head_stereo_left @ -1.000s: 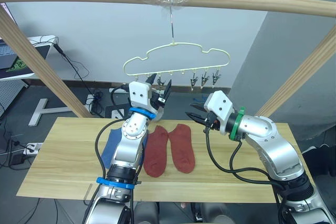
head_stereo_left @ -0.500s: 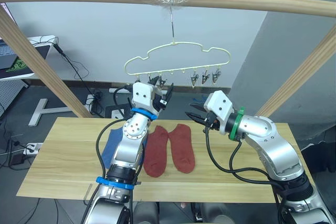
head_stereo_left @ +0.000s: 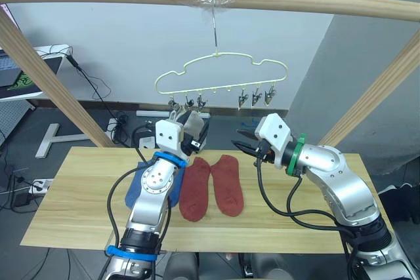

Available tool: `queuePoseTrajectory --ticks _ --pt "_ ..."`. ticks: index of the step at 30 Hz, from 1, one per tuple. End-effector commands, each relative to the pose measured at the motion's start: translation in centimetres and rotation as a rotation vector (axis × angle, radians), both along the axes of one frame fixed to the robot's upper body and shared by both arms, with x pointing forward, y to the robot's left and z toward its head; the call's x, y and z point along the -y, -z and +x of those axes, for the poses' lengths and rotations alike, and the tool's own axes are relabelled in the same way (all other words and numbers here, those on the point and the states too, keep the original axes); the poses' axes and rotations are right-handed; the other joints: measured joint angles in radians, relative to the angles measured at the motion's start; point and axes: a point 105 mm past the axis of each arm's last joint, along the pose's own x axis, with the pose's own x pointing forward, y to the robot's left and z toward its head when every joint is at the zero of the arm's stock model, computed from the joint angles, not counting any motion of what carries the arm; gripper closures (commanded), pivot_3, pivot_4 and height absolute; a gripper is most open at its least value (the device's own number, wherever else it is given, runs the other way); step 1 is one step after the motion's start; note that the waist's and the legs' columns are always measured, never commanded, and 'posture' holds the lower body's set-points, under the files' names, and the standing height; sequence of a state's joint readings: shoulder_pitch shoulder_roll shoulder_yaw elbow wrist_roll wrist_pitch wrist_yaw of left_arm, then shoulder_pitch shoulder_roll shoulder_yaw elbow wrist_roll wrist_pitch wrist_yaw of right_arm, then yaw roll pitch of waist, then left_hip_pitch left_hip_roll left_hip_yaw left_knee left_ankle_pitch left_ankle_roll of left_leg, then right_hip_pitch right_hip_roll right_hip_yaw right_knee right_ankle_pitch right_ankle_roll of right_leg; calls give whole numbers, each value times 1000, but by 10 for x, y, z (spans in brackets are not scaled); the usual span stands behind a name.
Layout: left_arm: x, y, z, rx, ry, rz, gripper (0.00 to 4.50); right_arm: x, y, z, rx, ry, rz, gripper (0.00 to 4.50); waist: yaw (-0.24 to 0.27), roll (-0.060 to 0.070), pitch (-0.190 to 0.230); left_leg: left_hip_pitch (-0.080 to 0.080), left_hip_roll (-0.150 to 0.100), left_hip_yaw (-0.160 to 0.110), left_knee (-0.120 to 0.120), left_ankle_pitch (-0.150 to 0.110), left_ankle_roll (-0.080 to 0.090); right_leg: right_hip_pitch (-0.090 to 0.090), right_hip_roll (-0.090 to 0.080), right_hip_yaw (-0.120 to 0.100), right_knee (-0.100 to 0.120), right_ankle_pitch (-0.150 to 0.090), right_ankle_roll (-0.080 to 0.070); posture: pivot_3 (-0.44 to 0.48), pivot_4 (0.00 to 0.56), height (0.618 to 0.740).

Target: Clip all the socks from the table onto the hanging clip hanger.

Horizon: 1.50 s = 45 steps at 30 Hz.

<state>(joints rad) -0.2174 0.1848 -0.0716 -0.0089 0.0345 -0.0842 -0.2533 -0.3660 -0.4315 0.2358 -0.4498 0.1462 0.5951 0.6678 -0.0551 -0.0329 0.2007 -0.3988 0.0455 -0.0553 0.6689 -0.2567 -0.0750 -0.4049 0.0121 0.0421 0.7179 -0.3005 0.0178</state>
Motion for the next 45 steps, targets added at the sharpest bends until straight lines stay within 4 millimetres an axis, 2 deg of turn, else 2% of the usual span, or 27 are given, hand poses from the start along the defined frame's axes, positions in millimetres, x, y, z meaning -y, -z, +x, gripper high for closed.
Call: queuePoseTrajectory --ticks 1,13,22,43,45 --pt "6 -11 -2 31 23 -4 1671 0 -13 -2 43 -12 28 3091 0 0 0 0 0 0 0 0 0 0 0 0 0 0 0 -65 141 705" --pt "7 -19 19 50 -12 1 1671 -1 -14 -3 45 -17 30 3091 0 0 0 0 0 0 0 0 0 0 0 0 0 0 0 -75 142 705" --pt "15 -30 30 83 -5 -7 1671 -2 -16 -2 51 -21 34 3091 0 0 0 0 0 0 0 0 0 0 0 0 0 0 0 -77 141 705" --pt "17 -45 40 137 -34 -26 1671 -3 -19 0 66 -37 39 3091 -1 0 0 0 0 0 0 0 0 0 0 0 0 0 0 -75 142 705" --pt "17 -45 40 138 -35 -27 2065 -3 -19 0 66 -38 40 3071 -1 0 0 0 0 0 0 0 0 0 0 0 0 0 0 -75 142 705"
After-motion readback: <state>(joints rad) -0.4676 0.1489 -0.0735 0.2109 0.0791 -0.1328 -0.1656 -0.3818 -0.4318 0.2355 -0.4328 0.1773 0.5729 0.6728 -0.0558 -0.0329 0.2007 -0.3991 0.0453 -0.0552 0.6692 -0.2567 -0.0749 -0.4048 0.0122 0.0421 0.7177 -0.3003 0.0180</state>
